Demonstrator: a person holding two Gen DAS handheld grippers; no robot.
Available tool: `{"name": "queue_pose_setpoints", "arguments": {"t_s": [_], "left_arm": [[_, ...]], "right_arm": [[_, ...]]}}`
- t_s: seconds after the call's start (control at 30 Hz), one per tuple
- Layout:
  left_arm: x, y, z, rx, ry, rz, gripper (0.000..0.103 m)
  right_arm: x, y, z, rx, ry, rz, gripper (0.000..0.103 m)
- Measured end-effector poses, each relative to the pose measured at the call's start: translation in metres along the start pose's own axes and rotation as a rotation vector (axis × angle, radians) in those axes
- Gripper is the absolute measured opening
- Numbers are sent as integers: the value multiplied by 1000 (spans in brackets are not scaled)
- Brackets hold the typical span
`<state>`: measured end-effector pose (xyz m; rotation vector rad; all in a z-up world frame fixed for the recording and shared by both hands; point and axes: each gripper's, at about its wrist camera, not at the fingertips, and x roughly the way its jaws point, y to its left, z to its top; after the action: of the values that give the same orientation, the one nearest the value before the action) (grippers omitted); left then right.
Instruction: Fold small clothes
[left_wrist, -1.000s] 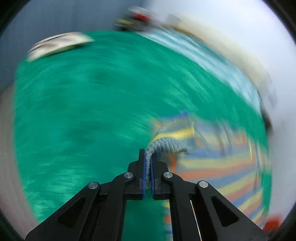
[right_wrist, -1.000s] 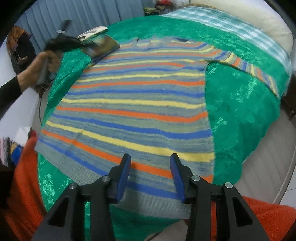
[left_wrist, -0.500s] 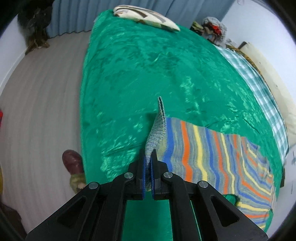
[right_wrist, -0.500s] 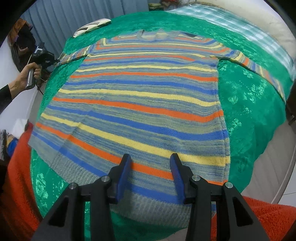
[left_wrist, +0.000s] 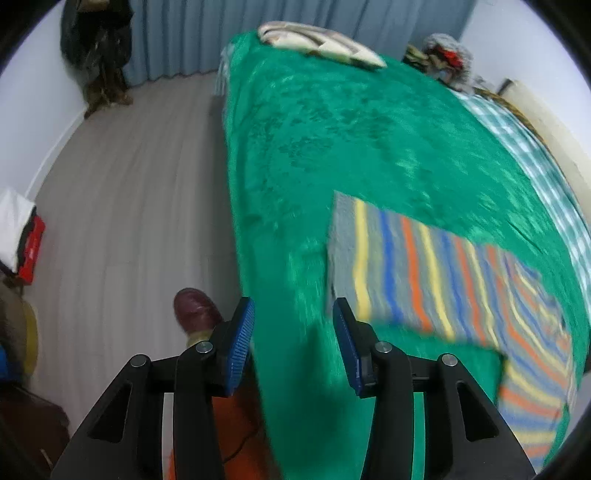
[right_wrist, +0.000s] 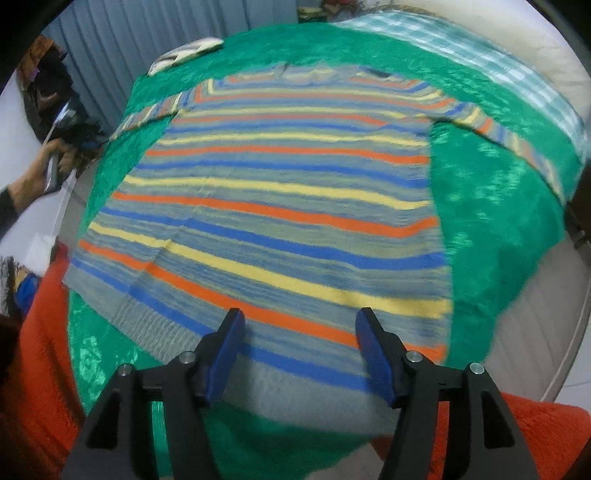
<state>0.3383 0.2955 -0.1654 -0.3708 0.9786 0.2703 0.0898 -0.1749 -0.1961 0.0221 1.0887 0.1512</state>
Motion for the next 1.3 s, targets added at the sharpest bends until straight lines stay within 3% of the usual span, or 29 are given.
{"name": "queue_pose_setpoints", "arguments": {"t_s": [0.1,0.23,0.33,0.4,0.47,0.53,0.63,0.7,0.77,0.83,0.97,1.1,1.3], "left_arm": [[-52,-26,-48,83,-8,-104,67],[-100,-99,-147,292,84,-333,71],[-107,-142,-216,397,168,-439,71],[-106,-164,-263,498,200,-435,70],[-103,-171,-304,587,216,-359,68],[-119,-166,-325,644,138,-289,69],[-137,-159,-320,601,140,-292,69],[-151,-162,-312,576,102,-331,77],[-158,-177,-310,591,63,-354,82],[-151,-190,-316,625,72,-356,82],[-129,-200,-346,706,147,-245,81],[-150,-190,-347,677,127,-253,81],[-187,-185,-336,648,60,-240,84]], "right_arm": [[-25,-15,0,36,-30,-17,63],[-36,-19,13,4,-30,1,63],[-22,-9,21,-38,10,41,63],[-7,1,17,-44,58,90,63],[15,10,1,-49,153,108,63],[21,18,-16,-81,179,52,63],[3,21,-25,-67,160,9,62],[-13,25,-23,-53,94,13,62],[-20,32,-18,-51,25,34,62],[-18,37,-16,-47,-1,56,62],[14,45,-33,-57,92,28,63],[-8,44,-44,-38,54,16,63],[-49,36,-46,46,-72,49,63]]}}
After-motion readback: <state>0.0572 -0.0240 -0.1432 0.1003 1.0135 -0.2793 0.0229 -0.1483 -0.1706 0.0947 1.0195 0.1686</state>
